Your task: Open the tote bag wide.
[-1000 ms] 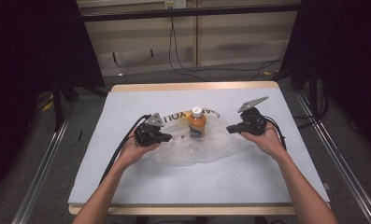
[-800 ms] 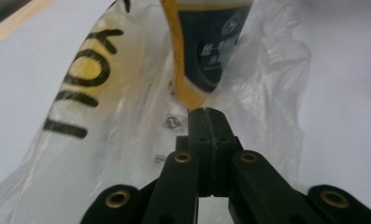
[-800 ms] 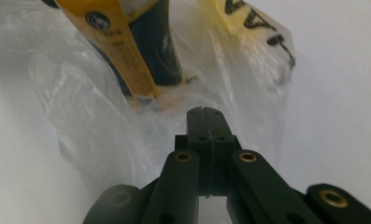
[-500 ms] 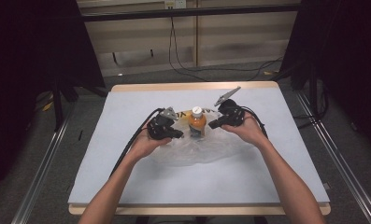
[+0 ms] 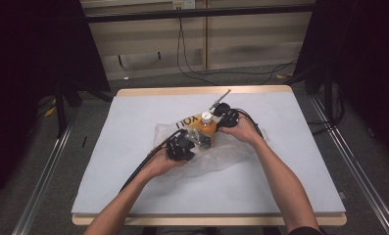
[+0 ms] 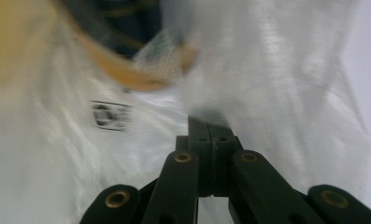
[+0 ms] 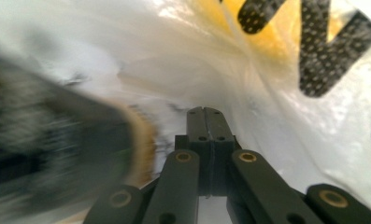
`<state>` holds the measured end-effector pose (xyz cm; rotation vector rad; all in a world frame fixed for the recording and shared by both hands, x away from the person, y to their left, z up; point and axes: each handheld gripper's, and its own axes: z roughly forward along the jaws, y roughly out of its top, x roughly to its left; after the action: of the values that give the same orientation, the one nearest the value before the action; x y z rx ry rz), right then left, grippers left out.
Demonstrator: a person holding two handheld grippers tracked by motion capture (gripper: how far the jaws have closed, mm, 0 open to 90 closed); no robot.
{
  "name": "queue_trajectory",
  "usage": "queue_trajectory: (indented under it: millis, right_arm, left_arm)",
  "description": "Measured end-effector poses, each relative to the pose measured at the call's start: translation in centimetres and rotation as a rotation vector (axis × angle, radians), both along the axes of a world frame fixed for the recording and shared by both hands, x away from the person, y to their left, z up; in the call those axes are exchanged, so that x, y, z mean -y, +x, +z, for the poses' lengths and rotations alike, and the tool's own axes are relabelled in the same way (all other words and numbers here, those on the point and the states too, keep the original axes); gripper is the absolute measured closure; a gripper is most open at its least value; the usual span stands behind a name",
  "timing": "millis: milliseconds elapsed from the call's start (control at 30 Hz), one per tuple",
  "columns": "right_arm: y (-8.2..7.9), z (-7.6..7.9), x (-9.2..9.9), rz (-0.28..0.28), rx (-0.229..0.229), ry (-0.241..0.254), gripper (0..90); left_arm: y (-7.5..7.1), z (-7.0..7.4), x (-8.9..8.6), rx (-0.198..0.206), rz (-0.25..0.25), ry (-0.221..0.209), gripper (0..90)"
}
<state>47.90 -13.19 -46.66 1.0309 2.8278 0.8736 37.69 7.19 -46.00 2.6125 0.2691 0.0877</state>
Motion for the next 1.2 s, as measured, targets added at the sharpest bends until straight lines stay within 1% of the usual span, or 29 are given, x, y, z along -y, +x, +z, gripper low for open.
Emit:
queue_trajectory:
  millis: [33, 67, 100, 133, 167, 200, 233, 267, 300, 333, 367, 400, 433, 467, 500, 567, 600, 633, 667, 700, 733, 800, 900, 933, 1000, 1067, 1100, 1167, 1200]
  right_arm:
    - [0.2, 0.0, 0.0, -0.008, 0.002, -0.003, 90.0]
    - [0.5, 0.1, 0.1, -0.030, 0.001, 0.009, 90.0]
    - [0.5, 0.1, 0.1, -0.030, 0.001, 0.009, 90.0]
    - [0.7, 0.1, 0.1, -0.042, 0.008, 0.004, 90.0]
    - [0.9, 0.0, 0.1, -0.053, 0.013, -0.016, 90.0]
    - [1.2, -0.1, 0.1, -0.066, 0.011, -0.023, 90.0]
    - [1.7, -0.2, 0.3, -0.085, 0.015, -0.014, 90.0]
    - [1.9, -0.2, 0.3, -0.097, 0.016, -0.019, 90.0]
    - [2.2, -0.2, 0.3, -0.103, 0.020, -0.025, 90.0]
    - [2.2, -0.2, 0.3, -0.103, 0.020, -0.025, 90.0]
    - [2.7, -0.1, 0.3, -0.117, 0.021, -0.032, 90.0]
    - [3.0, -0.2, 0.3, -0.123, 0.023, -0.037, 90.0]
    - [3.2, -0.1, 0.3, -0.124, 0.023, -0.039, 90.0]
    - [3.5, -0.1, 0.2, -0.131, 0.032, -0.052, 90.0]
    - [3.5, -0.1, 0.2, -0.131, 0.032, -0.052, 90.0]
    - [3.8, -0.1, 0.1, -0.163, 0.045, -0.062, 90.0]
    - [4.1, -0.3, 0.2, -0.203, 0.046, -0.050, 90.0]
    - [4.1, -0.3, 0.2, -0.203, 0.046, -0.050, 90.0]
    - [4.3, -0.3, 0.3, -0.227, 0.069, -0.072, 90.0]
    - [4.4, -0.2, 0.3, -0.244, 0.074, -0.075, 90.0]
    - [4.6, -0.2, 0.4, -0.259, 0.078, -0.084, 90.0]
    - [4.8, -0.2, 0.5, -0.281, 0.081, -0.092, 90.0]
    - [5.1, -0.3, 0.5, -0.302, 0.086, -0.086, 90.0]
    - [5.1, -0.3, 0.5, -0.301, 0.088, -0.085, 90.0]
    - [5.1, -0.3, 0.6, -0.310, 0.087, -0.085, 90.0]
    - [5.3, -0.4, 0.9, -0.337, 0.088, -0.072, 90.0]
    - [5.4, -0.4, 0.9, -0.346, 0.095, -0.071, 90.0]
    - [5.5, -0.5, 0.9, -0.347, 0.104, -0.079, 90.0]
    - [5.6, -0.4, 0.7, -0.368, 0.120, -0.103, 90.0]
  left_arm:
    - [-1.0, 0.1, 0.5, -0.007, -0.032, 0.002, 90.0]
    - [-1.4, 0.0, 0.6, 0.002, -0.041, 0.001, 90.0]
    - [-1.4, 0.0, 0.6, 0.002, -0.041, 0.001, 90.0]
    - [-1.9, 0.1, 0.8, 0.009, -0.050, 0.004, 90.0]
    - [-2.4, 0.1, 1.0, 0.003, -0.063, 0.004, 90.0]
    - [-2.7, 0.1, 1.1, 0.020, -0.070, 0.013, 90.0]
    - [-3.7, 0.1, 1.3, 0.015, -0.084, 0.010, 90.0]
    - [-4.2, 0.2, 1.4, 0.028, -0.103, 0.020, 90.0]
    - [-4.6, 0.2, 1.4, 0.041, -0.117, 0.031, 90.0]
    - [-4.6, 0.2, 1.4, 0.041, -0.117, 0.031, 90.0]
    - [-5.8, 0.3, 1.4, 0.035, -0.151, 0.028, 90.0]
    - [-6.4, 0.2, 1.4, 0.038, -0.138, 0.017, 90.0]
    - [-6.7, 0.4, 1.4, 0.046, -0.170, 0.042, 90.0]
    - [-7.2, 0.4, 1.4, 0.038, -0.172, 0.034, 90.0]
    - [-7.2, 0.4, 1.4, 0.038, -0.172, 0.034, 90.0]
    - [-8.1, 0.4, 1.3, 0.048, -0.193, 0.041, 90.0]
    - [-8.6, 0.4, 1.1, 0.044, -0.178, 0.031, 90.0]
    - [-8.6, 0.4, 1.1, 0.044, -0.178, 0.031, 90.0]
    - [-9.0, 0.4, 0.9, 0.039, -0.197, 0.032, 90.0]
    - [-9.0, 0.4, 0.9, 0.039, -0.197, 0.032, 90.0]
    - [-9.4, 0.4, 0.6, 0.022, -0.206, 0.019, 90.0]
    - [-9.9, 0.4, 0.3, 0.024, -0.210, 0.011, 90.0]
    - [-10.6, 0.4, 0.1, 0.028, -0.236, 0.016, 90.0]
    - [-10.8, 0.4, 0.0, 0.015, -0.232, 0.008, 90.0]
    - [-10.9, 0.4, -0.1, 0.023, -0.238, 0.005, 90.0]
    - [-11.0, 0.4, -0.2, -0.004, -0.247, 0.000, 90.0]
    - [-11.3, 0.4, -0.2, -0.003, -0.263, 0.000, 90.0]
    - [-12.0, 0.5, -0.1, 0.004, -0.285, 0.011, 90.0]
    - [-12.2, 0.4, -0.1, 0.004, -0.279, 0.004, 90.0]
